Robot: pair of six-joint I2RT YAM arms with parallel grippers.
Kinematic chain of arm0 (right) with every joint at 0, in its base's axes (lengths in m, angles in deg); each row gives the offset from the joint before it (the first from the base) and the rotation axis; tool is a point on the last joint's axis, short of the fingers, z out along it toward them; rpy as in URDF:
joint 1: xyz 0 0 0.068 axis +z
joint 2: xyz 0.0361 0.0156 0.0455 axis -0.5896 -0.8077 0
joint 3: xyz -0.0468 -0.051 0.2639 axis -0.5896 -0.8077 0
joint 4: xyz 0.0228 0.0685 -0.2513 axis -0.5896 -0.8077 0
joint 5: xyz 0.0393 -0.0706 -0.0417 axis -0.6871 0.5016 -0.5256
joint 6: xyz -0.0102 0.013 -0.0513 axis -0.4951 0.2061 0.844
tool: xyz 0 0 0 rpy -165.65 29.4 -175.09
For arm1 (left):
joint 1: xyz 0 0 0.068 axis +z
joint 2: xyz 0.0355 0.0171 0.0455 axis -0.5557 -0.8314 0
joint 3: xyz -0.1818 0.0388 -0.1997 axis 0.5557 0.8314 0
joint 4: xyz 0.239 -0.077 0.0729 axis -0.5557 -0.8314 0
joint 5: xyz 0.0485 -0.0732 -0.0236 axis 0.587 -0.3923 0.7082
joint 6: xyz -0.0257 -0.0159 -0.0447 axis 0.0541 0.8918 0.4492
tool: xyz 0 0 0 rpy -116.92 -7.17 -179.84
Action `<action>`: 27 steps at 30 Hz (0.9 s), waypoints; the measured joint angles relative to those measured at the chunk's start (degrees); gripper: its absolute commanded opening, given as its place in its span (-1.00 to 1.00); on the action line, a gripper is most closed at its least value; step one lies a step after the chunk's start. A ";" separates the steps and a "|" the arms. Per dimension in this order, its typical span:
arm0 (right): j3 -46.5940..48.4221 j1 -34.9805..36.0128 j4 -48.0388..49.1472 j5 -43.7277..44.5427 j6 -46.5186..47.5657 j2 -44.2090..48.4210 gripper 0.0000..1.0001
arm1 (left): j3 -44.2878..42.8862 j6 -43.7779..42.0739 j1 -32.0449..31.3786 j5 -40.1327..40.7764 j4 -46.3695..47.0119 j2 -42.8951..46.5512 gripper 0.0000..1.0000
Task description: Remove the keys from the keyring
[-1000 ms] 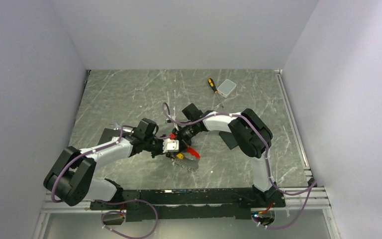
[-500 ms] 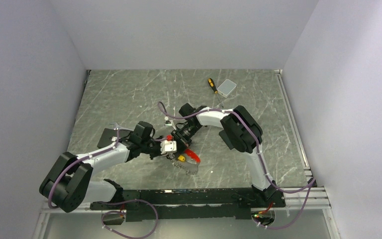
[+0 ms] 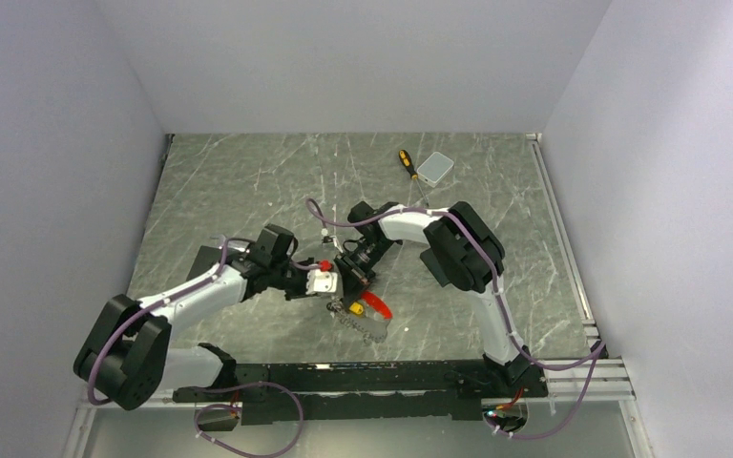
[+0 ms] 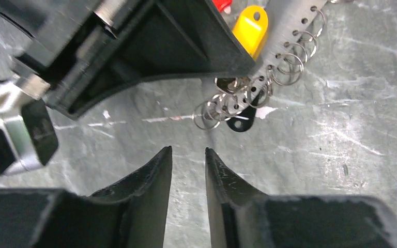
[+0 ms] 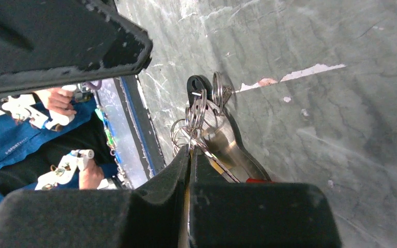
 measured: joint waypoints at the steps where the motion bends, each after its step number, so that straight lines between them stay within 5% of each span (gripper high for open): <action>1: -0.42 0.00 0.24 0.04 0.00 0.35 -1.00 | -1.40 -0.72 -0.09 -0.52 -0.98 -0.76 -0.28; 27: -9.81 1.51 10.29 3.32 3.06 9.86 -1.00 | -5.07 -4.22 -9.25 -1.31 -2.84 -6.75 -0.19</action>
